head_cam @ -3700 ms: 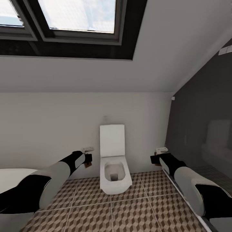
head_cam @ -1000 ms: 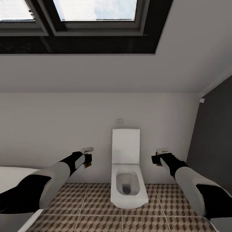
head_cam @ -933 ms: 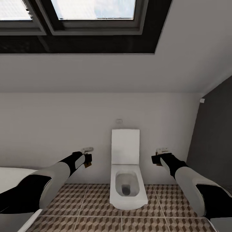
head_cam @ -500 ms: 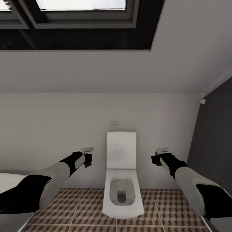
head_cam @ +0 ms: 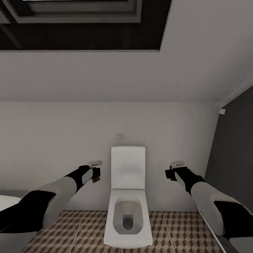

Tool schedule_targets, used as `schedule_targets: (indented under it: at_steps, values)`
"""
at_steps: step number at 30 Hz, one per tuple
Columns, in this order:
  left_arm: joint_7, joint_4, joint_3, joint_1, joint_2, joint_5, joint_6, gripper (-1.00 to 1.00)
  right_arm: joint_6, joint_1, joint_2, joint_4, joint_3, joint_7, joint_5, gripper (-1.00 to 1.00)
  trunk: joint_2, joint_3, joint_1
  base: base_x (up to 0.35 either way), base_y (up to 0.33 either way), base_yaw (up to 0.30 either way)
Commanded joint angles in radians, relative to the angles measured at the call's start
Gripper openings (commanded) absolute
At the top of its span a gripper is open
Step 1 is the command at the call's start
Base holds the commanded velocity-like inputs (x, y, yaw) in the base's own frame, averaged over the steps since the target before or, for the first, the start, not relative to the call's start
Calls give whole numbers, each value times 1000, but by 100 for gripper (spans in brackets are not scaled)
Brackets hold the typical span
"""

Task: Take the four mousetraps from the cabinet in the bathroom and place them on the bathroom floor. Make sure all four end up on the same floor surface, and ensure that at least two of them are either under or directly next to the same bathroom sink.

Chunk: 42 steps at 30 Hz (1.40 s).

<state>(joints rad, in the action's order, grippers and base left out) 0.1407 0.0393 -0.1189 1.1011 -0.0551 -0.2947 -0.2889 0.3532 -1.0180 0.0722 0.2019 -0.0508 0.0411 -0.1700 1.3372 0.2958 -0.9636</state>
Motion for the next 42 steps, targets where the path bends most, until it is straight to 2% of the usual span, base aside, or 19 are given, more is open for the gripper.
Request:
schedule_targets:
  at_steps: [1, 6, 16, 29, 42]
  values:
    - [5, 2, -8, 0, 0, -11, -6, -100, 6, 0, 0, 2, -6, 6, -9, -100, 1, 1, 0, 14, -10, 0]
    - [5, 1, -8, 0, 0, -11, -6, -100, 6, 0, 0, 2, -6, 6, -9, -100, 1, 1, 0, 68, -4, 0]
    - [5, -4, -8, 0, 2, -12, -6, -100, 6, -1, 0, 2, -6, 6, -9, -100, 1, 1, 0, 246, -1, 0]
    - [5, -5, -8, 0, 5, -17, -6, -100, 6, 0, 0, 2, -5, 6, -9, -100, 1, 1, 0, 44, 0, 0]
    - [5, -6, -8, 0, 6, -19, -6, -100, 6, 0, 0, 2, -5, 6, -9, -100, 1, 1, 0, 205, -26, 0]
